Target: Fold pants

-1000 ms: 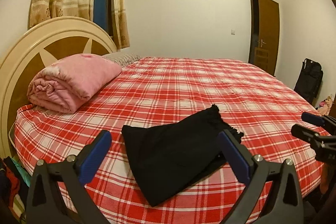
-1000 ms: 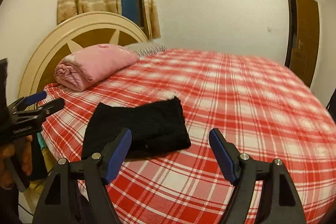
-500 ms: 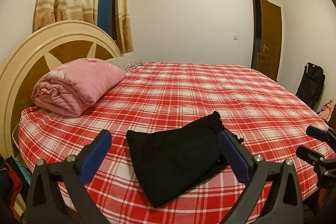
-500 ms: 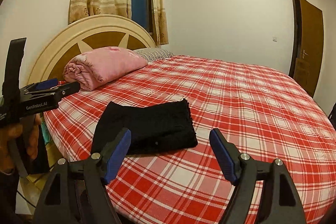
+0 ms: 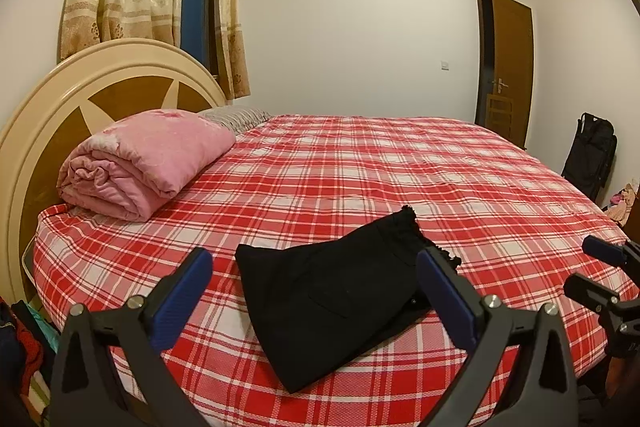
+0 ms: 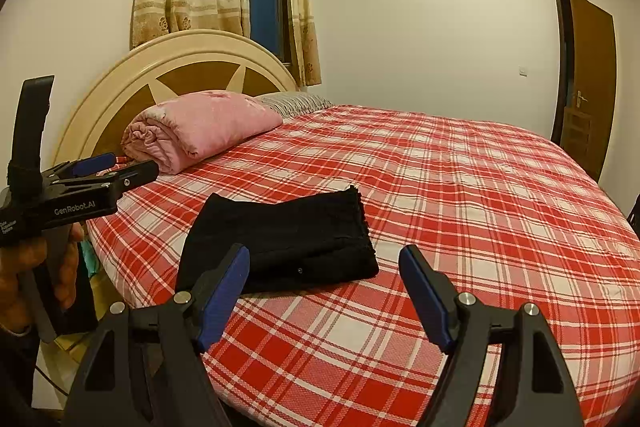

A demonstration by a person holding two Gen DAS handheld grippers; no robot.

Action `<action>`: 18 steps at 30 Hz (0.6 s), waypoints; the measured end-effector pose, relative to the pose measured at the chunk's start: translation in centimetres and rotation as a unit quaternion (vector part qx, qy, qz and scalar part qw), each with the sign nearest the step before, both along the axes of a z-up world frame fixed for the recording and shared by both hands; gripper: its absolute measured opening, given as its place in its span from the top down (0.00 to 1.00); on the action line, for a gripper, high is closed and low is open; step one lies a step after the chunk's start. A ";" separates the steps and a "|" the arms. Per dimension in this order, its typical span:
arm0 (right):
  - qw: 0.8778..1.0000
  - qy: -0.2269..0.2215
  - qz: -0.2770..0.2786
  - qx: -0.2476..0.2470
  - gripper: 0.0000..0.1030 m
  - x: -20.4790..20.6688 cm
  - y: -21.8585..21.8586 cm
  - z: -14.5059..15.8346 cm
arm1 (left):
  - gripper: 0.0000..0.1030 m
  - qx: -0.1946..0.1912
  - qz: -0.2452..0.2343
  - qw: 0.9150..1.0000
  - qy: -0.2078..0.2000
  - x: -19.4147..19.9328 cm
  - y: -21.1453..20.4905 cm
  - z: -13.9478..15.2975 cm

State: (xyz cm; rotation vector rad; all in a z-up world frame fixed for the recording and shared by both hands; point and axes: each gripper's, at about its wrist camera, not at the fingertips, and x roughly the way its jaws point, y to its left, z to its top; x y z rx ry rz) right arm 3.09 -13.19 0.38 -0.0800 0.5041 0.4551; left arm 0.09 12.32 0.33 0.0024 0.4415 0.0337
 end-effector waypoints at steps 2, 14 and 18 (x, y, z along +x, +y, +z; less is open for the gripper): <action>1.000 -0.001 0.001 0.000 0.24 0.0 0.0 0.1 | 0.00 0.000 0.000 1.000 0.000 0.0 0.0 0.0; 1.000 -0.005 -0.001 0.004 0.24 0.0 -0.2 0.2 | 0.00 0.001 -0.011 1.000 0.004 0.2 -0.4 0.0; 1.000 -0.010 -0.002 0.003 0.24 -0.2 -0.2 0.3 | 0.00 0.009 -0.010 1.000 -0.003 0.0 -0.8 0.1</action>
